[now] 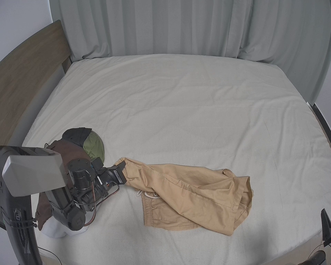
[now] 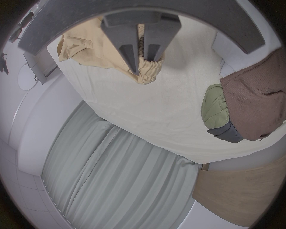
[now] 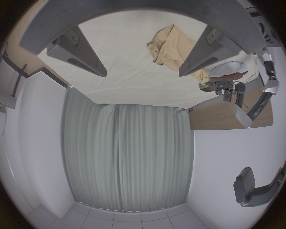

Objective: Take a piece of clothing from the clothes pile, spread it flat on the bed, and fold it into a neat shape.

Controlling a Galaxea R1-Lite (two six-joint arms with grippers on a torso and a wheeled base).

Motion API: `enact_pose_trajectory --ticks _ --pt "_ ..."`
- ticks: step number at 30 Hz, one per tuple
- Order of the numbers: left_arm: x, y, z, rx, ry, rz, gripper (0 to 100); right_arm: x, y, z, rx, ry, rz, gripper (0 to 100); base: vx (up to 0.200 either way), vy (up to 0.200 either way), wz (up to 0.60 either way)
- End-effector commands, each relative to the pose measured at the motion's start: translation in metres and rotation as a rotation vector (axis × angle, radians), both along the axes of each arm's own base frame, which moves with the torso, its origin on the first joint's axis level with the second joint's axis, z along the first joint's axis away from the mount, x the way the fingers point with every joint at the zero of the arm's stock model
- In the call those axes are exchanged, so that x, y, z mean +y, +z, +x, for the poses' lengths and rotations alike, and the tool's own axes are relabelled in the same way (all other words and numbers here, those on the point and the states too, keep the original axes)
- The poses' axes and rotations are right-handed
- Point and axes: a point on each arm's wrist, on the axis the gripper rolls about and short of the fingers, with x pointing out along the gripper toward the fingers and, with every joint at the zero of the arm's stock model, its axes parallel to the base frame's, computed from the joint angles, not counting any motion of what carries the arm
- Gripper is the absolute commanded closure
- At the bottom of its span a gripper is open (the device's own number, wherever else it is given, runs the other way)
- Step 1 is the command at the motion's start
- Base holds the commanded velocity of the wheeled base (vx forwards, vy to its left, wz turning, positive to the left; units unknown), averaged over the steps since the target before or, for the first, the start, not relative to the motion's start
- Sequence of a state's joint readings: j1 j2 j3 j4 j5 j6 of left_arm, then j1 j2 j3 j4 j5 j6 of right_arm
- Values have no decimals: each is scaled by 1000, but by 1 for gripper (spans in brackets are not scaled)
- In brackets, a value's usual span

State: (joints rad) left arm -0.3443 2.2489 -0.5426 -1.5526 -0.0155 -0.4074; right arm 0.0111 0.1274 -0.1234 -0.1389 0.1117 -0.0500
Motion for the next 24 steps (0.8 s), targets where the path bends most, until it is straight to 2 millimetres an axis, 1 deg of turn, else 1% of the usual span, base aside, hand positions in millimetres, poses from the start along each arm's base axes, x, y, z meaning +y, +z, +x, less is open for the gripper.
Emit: enact_pose_trajectory --ticks 1,3,4,9,11,17,20,24 --pt "0 2 0 -6 1 -3 100 1 5 10 72 46 -4 0 0 0 0" --pt "0 2 -1 -5 1 -2 100 1 5 11 80 55 -5 0 0 0 0" --pt "1 2 1 -9 2 -4 100 2 5 14 107 89 -7 0 0 0 0" --pt "1 1 0 -3 2 -2 100 5 20 33 211 193 -9 0 0 0 0" --pt "1 2 0 -5 2 -2 100 5 21 38 236 212 -9 0 0 0 0" --pt "-1 1 -2 -1 -4 1 100 9 17 59 387 340 -6 0 0 0 0" --pt "-2 0 -2 2 -7 2 100 12 15 67 440 397 -8 0 0 0 0" --pt "-1 2 -2 -7 -5 -1 100 17 21 78 476 470 -21 0 0 0 0"
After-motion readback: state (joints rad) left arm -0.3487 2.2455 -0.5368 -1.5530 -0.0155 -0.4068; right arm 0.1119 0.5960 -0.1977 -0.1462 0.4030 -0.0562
